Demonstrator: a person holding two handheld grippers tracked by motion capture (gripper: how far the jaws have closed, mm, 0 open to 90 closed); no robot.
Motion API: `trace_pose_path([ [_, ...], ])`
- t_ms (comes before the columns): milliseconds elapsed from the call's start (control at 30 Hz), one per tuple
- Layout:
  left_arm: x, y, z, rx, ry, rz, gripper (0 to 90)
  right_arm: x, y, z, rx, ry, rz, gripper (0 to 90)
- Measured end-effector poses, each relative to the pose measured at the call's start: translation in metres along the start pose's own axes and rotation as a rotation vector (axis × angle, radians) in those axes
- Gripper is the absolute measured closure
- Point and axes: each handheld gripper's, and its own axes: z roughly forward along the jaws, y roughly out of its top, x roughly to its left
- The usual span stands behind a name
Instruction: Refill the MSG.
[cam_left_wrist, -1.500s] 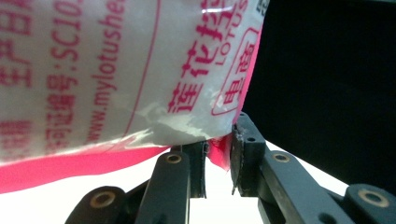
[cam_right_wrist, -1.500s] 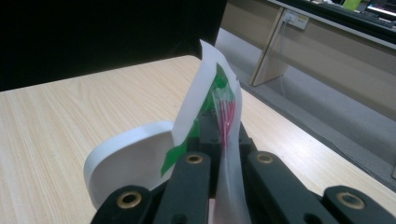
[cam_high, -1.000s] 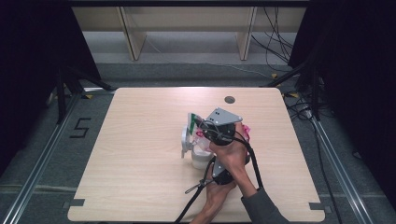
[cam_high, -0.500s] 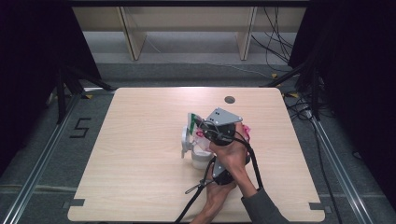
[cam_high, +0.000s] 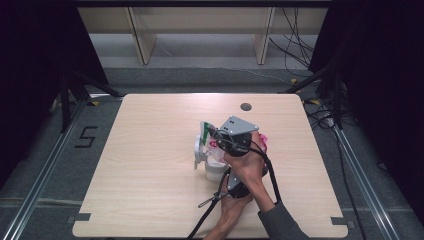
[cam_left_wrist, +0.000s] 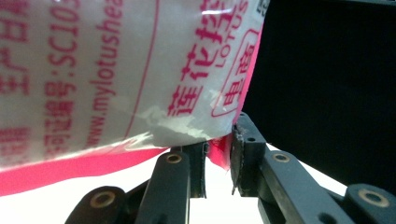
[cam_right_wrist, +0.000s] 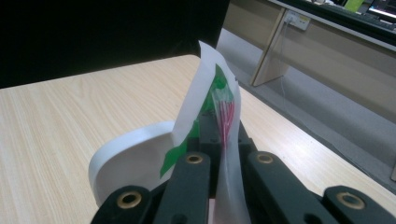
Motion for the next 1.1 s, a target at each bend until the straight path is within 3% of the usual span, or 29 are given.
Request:
trace_pose_path([
  [133, -0.0002, -0.0003, 0.0001, -0.009, -0.002, -0.013, 77.4, 0.0005, -0.0008, 0.0017, 0.009, -0.008, -0.031, 89.7],
  [167, 0.0000, -0.0002, -0.0002, -0.009, -0.001, -0.011, 77.4, 0.0020, -0.0011, 0.0025, 0.010, -0.004, -0.017, 89.7],
  [200, 0.0001, 0.0000, -0.0004, -0.009, 0.000, -0.010, 77.4, 0.0011, -0.0003, 0.0023, 0.004, -0.011, -0.041, 89.7],
  [267, -0.0006, 0.0002, -0.0002, -0.014, 0.002, -0.014, 77.4, 0.0026, -0.0001, 0.0015, 0.015, 0.013, -0.008, 89.7],
  [433, -0.0008, -0.0002, 0.0000, -0.012, 0.002, -0.015, 77.4, 0.0011, -0.0010, 0.0026, 0.004, 0.000, -0.022, 89.7],
  [533, -0.0003, -0.0004, -0.0001, -0.004, 0.000, -0.004, 77.4, 0.0017, -0.0005, 0.0009, 0.001, -0.007, 0.009, 89.7],
  [633, 0.0000, -0.0006, -0.0002, -0.007, -0.001, -0.007, 77.4, 0.0004, -0.0014, 0.0022, 0.002, -0.005, -0.014, 89.7],
  [767, -0.0004, -0.0004, 0.0001, -0.008, 0.000, -0.012, 77.4, 0.0019, -0.0011, 0.0016, 0.007, -0.003, 0.009, 89.7],
  [833, 0.0000, -0.0006, -0.0003, -0.007, -0.002, -0.007, 77.3, 0.0015, -0.0012, 0.0025, 0.008, -0.001, -0.019, 89.7],
  [1000, -0.0008, -0.0005, -0.0003, -0.013, 0.001, -0.013, 77.3, 0.0021, -0.0009, 0.0023, 0.007, 0.000, -0.015, 89.7],
  [1033, -0.0001, -0.0007, -0.0005, -0.009, -0.001, -0.008, 77.3, 0.0015, -0.0006, 0.0025, 0.003, -0.002, -0.032, 89.7],
  [1100, -0.0002, -0.0010, 0.0000, -0.011, 0.000, -0.017, 77.3, 0.0025, -0.0014, 0.0035, 0.010, -0.003, -0.015, 89.7],
])
